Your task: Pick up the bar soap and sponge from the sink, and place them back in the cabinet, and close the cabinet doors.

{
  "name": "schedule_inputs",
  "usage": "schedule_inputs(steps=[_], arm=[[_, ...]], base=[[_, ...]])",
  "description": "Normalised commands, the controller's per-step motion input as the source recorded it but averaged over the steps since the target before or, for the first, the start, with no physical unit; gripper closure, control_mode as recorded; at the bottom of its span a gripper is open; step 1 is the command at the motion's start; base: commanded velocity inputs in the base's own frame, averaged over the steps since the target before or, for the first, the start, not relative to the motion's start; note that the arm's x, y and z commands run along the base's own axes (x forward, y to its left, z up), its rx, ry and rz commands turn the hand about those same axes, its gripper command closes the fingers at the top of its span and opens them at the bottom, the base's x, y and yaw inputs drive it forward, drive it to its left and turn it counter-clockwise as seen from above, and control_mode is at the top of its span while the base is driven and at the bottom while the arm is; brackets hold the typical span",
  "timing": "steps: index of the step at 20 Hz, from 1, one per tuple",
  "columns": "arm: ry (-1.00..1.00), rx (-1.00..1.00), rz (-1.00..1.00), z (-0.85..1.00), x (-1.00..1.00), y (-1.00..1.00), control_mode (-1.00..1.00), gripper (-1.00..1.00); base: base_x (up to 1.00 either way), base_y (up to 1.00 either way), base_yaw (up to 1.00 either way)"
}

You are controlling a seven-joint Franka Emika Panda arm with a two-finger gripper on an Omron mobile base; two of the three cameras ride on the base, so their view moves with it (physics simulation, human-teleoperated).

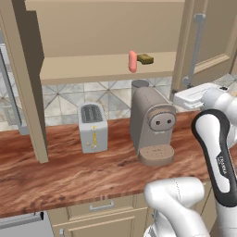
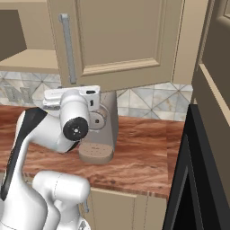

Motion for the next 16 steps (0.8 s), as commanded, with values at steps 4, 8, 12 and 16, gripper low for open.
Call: schedule_inputs(steps=[4,8,12,16], arm=[[-0.01,0.0,0.0,0.0,0.39,-0.01,-1.0,-1.0],[0.0,0.0,0.01,0.0,0.36,-0.03,-1.0,-1.0],[0.0,0.0,0.09,0.0,0.33,-0.05,-1.0,-1.0],[0.0,0.0,0.17,0.0,0.21,-0.12,-1.0,-1.0]], base=[[0.0,0.0,0.0],[0.0,0.0,0.0],[0.0,0.0,0.0],[0.0,0.0,0.0]])
